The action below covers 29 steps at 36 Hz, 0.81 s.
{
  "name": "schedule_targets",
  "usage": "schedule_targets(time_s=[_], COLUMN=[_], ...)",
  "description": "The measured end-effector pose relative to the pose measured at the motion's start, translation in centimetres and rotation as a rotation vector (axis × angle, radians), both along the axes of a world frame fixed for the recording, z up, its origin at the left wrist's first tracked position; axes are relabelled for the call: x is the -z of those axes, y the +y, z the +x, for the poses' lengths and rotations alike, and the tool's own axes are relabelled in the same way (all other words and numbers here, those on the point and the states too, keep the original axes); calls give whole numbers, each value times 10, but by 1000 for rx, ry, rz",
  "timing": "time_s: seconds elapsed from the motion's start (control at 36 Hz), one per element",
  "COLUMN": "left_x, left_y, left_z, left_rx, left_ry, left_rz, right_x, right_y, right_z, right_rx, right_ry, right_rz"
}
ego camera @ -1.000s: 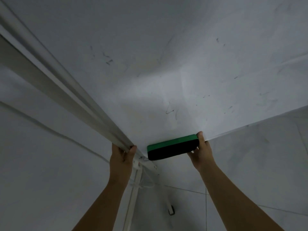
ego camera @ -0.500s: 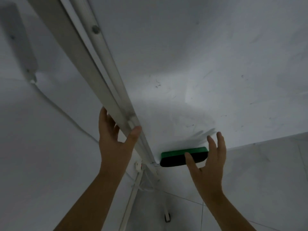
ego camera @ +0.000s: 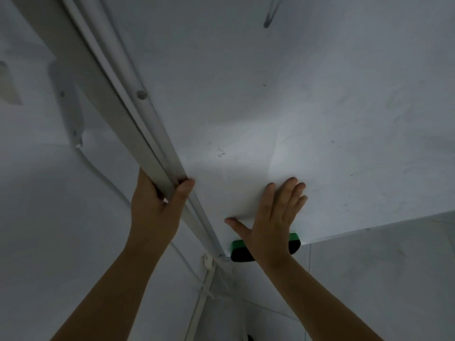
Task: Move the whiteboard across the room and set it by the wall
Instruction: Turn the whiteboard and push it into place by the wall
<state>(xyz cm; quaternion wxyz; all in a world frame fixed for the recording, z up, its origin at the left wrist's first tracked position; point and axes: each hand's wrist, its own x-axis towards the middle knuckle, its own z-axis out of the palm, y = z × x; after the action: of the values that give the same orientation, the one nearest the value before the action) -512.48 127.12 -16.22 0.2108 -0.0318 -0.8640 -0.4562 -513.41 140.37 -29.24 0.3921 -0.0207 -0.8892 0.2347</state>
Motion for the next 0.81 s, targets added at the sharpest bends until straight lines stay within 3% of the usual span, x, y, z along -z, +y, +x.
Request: schedule_targets(time_s=[0.33, 0.42, 0.5, 0.69, 0.81], left_x=[-9, -17, -36, -160, -246], left_y=[8, 12, 14, 27, 37], left_z=[4, 7, 12, 9, -6], left_rx=[75, 112, 76, -13, 11], left_ry=[-118, -144, -127, 337, 513], left_rz=[90, 148, 238, 307, 229], right_x=[-9, -28, -64, -212, -311], right_y=[13, 29, 50, 86, 97], right_z=[17, 32, 36, -1, -20], right_rx=[-33, -68, -118, -163, -164], right_ry=[-96, -137, -54, 298, 409], right_rz=[0, -30, -42, -58, -4])
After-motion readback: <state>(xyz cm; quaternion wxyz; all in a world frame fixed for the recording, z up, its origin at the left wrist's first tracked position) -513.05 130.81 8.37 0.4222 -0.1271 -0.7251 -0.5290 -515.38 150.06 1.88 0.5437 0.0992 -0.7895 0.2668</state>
